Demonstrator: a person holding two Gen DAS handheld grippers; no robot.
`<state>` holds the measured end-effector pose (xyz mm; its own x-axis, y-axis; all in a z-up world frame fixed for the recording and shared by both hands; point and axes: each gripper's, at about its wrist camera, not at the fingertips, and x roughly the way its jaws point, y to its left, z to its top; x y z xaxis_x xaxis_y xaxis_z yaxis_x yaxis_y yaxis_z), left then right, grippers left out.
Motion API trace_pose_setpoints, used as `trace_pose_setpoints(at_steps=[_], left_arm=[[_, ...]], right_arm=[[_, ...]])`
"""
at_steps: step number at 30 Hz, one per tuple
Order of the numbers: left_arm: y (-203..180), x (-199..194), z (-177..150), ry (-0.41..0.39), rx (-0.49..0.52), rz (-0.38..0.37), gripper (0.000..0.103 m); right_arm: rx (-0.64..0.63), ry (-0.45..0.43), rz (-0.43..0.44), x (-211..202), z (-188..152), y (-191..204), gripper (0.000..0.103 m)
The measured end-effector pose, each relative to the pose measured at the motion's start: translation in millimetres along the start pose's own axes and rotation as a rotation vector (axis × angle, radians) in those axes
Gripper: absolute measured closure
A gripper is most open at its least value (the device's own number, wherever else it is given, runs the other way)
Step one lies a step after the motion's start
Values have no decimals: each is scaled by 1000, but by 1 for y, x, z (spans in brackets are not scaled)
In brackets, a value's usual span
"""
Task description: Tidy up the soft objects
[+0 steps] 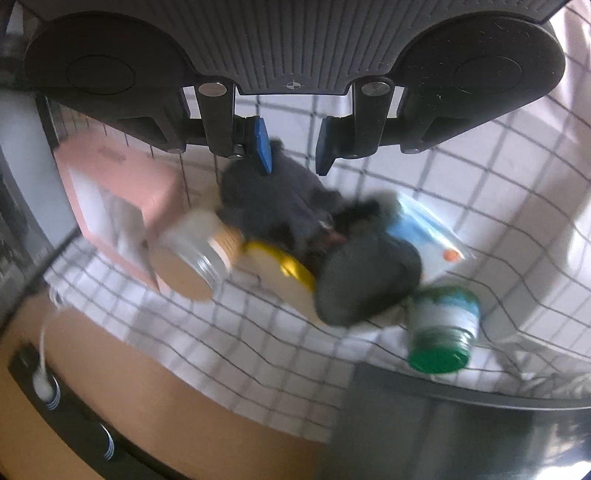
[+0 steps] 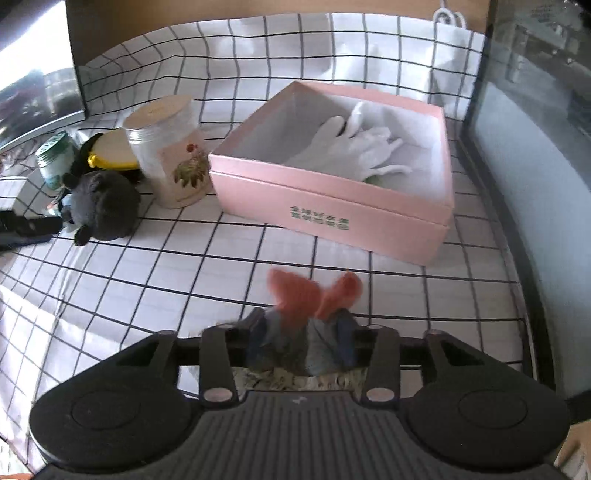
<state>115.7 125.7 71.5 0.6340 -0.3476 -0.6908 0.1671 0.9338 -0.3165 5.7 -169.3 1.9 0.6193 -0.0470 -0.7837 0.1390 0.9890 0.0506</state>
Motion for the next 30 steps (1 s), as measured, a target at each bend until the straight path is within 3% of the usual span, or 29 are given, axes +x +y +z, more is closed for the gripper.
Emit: trace_pose_setpoints(at_steps=[3,8,13,16,19,24,28,30], left_arm=[[6,0,15,-41,-25,-10,74],[1,19,29,-69,-22,0,74],[-14,41,40,-75,93,15,74],[-17,54,42,-30,150,12,74],[-18,51,36,-14,182,-30,74],[-31,27,14,37,320,-135,72],[-27,16,2,138,321,-214,70],[-26,13,-3,157,323,-215,70]], right_arm=[[-5,-14,-20,-8,-5,3,36],[-34,-40,-41,-23,-10,4,32],[-11,-44,-69,-27,-13,-6,31],[10,-39,-71,-27,-17,-12,31],[18,-31,-73,-25,-19,-15,31],[18,-32,-57,-21,-18,-15,31],[6,-29,-36,-17,-16,-10,30],[-8,-30,-25,-16,-16,-6,30]])
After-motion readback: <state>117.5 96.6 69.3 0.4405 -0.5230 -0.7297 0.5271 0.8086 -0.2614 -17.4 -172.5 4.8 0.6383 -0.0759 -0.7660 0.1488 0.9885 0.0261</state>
